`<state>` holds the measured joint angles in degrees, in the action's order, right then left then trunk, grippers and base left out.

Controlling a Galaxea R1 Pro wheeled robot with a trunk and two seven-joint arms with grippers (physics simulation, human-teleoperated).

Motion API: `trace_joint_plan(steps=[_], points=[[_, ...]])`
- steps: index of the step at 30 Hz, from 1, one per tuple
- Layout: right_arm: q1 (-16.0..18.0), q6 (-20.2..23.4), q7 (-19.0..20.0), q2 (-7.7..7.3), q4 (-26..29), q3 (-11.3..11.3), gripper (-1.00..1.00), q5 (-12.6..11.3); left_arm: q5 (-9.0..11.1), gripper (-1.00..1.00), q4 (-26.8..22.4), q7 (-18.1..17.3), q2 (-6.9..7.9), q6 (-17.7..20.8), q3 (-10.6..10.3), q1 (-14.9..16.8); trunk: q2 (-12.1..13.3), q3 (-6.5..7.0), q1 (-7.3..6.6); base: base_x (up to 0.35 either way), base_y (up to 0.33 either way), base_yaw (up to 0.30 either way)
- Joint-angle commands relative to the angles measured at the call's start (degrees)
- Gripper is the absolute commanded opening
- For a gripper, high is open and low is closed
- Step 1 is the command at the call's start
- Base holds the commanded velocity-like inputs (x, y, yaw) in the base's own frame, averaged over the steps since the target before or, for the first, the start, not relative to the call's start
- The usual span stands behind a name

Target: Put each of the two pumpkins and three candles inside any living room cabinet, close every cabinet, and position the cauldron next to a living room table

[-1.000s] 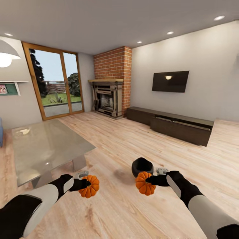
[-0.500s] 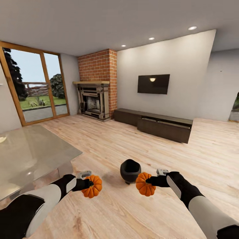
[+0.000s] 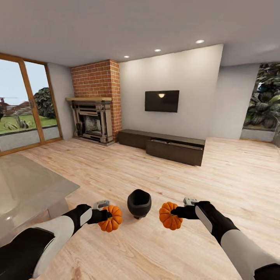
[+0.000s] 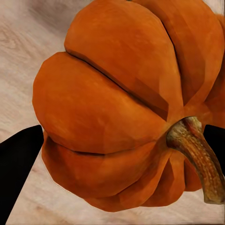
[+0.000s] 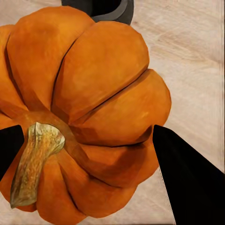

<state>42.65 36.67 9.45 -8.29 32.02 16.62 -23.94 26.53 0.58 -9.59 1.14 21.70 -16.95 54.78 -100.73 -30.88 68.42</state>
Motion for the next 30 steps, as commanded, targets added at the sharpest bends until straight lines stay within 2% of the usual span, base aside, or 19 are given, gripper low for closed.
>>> trace_joint_plan(steps=[1,3,6,9,13,20,27,28,30], points=[[0.06,0.15,0.04,-0.06,0.06,0.26,-1.00,-0.06,0.63,-1.00,0.03,-0.25,0.01,0.19,-0.19,0.06,0.38,0.16,-0.23,0.000,0.000,-0.274],[0.06,0.15,0.04,-0.06,0.06,0.26,-1.00,-0.06,0.63,-1.00,0.03,-0.23,0.01,0.17,-0.19,0.06,1.18,0.60,-0.67,0.000,0.000,-0.274],[0.06,0.15,0.04,-0.06,0.06,0.26,-1.00,-0.06,0.63,-1.00,0.09,-0.17,0.01,-2.56,-0.13,0.06,2.38,1.26,-1.33,0.000,0.000,-0.274],[0.05,0.15,0.04,-0.06,0.06,0.26,-1.00,-0.01,0.63,-1.00,0.12,-0.17,0.00,-3.59,-0.11,0.06,3.59,1.92,-1.99,0.000,0.000,-0.274],[0.07,0.15,0.04,-0.06,0.06,0.26,-1.00,0.00,0.67,-1.00,0.10,-0.10,0.06,-3.79,-0.06,0.06,5.19,2.80,-2.87,0.000,0.000,-0.274],[0.06,0.08,-0.01,-0.06,-0.68,0.28,-1.00,0.01,0.75,-1.00,0.04,3.85,0.07,-3.94,-0.02,0.06,8.00,4.33,-4.40,0.000,0.000,-0.274],[0.06,0.11,-0.14,-0.06,-3.24,0.26,-1.00,-0.05,0.77,-1.00,0.08,4.57,0.01,-4.11,-0.02,0.03,10.81,5.85,-5.94,0.000,0.000,-0.278],[0.07,-0.39,-0.19,0.19,-5.25,0.26,-1.00,0.22,0.80,-1.00,0.11,6.78,-0.07,-4.85,-0.02,-0.01,11.21,6.05,-6.16,0.000,0.000,-0.284],[0.06,-3.31,-0.63,1.55,-7.66,0.26,-1.00,2.32,0.87,-1.00,0.36,10.34,-0.22,-5.61,-0.02,-0.30,12.01,6.46,-6.60,0.000,0.000,-0.284]])
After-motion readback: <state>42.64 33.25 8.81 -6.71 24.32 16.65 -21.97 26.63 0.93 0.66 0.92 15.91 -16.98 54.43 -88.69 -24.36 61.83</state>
